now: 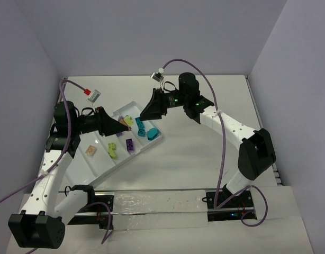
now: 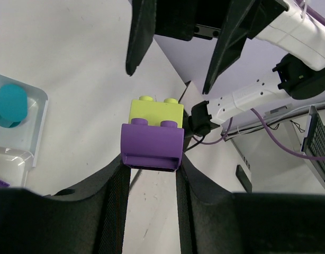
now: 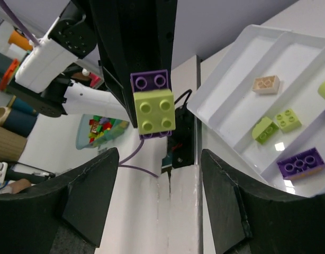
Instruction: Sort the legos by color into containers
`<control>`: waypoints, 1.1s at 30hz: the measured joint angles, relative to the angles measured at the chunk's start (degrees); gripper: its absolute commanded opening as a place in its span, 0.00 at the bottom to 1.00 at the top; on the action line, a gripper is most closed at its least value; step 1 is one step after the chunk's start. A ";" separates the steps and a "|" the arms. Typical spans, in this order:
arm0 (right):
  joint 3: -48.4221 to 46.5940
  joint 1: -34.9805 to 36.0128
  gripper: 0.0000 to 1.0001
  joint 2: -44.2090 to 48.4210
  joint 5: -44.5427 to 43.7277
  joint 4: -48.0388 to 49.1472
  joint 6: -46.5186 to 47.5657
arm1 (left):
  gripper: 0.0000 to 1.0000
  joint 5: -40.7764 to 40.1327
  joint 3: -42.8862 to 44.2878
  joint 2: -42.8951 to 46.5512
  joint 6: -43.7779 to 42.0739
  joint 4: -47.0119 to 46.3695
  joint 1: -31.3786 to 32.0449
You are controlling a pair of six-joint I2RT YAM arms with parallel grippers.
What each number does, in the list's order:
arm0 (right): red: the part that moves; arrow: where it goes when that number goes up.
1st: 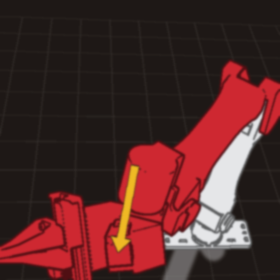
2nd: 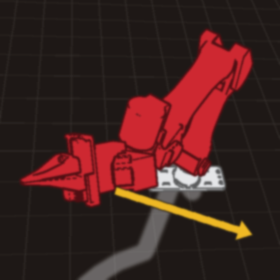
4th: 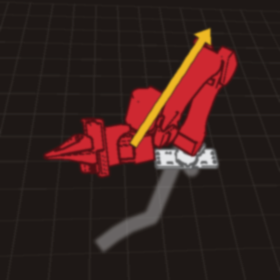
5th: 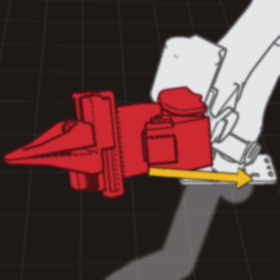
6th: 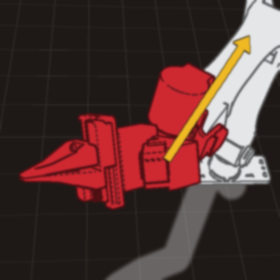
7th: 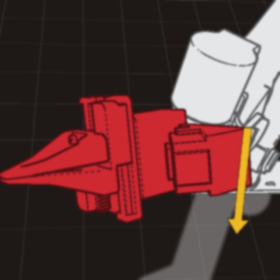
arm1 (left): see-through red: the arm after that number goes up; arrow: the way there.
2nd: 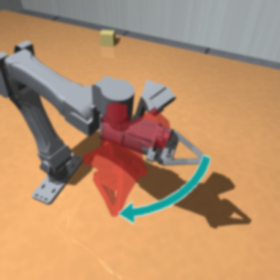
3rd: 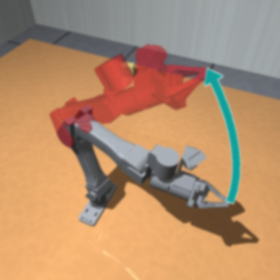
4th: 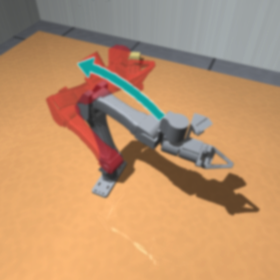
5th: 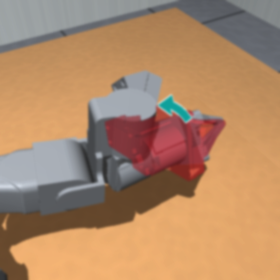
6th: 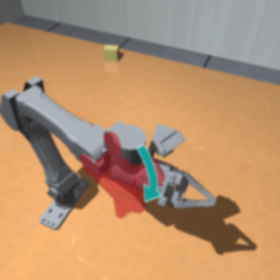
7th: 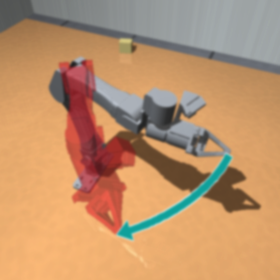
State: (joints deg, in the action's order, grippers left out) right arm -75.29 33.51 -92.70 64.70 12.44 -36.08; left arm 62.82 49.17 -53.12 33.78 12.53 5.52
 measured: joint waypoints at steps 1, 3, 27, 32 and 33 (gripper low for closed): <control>-0.37 0.19 0.73 -0.54 0.10 0.53 -0.60 | 0.00 0.32 0.00 0.06 -0.02 0.00 0.00; -1.64 0.85 0.73 -2.04 0.35 0.85 -1.73 | 0.00 0.64 0.00 0.10 -0.10 0.02 0.00; -8.05 6.10 0.00 -9.77 4.30 7.82 -7.44 | 0.00 2.10 0.00 0.16 -0.12 0.24 -0.05; -6.49 5.55 0.00 -9.44 3.21 8.59 -7.52 | 0.00 0.92 0.13 0.24 -1.83 2.16 -0.02; -5.70 5.35 0.00 -9.18 2.58 8.67 -7.57 | 0.00 0.32 0.15 0.24 -2.47 3.07 0.01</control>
State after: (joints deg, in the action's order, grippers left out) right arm -81.00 38.86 -101.88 67.28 21.11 -43.64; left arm 63.13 49.32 -52.88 31.31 15.61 5.53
